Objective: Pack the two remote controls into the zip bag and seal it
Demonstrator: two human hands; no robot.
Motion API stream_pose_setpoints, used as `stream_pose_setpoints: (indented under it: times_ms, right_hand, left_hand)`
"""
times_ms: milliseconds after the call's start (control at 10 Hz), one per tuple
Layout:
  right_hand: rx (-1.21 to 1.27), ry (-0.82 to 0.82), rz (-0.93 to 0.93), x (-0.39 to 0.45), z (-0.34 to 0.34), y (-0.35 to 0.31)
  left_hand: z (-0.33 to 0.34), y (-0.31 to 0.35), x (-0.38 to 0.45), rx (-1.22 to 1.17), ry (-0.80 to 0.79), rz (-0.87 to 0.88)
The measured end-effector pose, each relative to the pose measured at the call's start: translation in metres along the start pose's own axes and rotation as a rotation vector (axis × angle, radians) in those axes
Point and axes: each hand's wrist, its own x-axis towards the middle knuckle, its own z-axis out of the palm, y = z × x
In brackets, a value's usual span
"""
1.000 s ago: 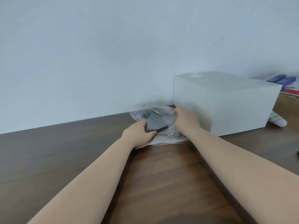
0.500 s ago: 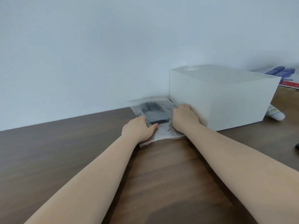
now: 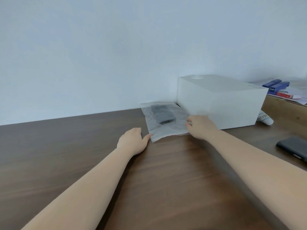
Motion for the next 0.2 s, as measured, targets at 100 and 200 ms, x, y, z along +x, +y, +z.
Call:
stream_pose_setpoints:
  times_ms: [100, 200]
  right_hand:
    - [0.095, -0.068, -0.056, -0.044, -0.036, -0.001]
    - [0.217, -0.127, -0.131, -0.111, -0.082, -0.004]
  left_hand:
    - [-0.002, -0.01, -0.02, 0.01, 0.024, 0.015]
    - [-0.005, -0.013, -0.028, 0.01, 0.051, 0.022]
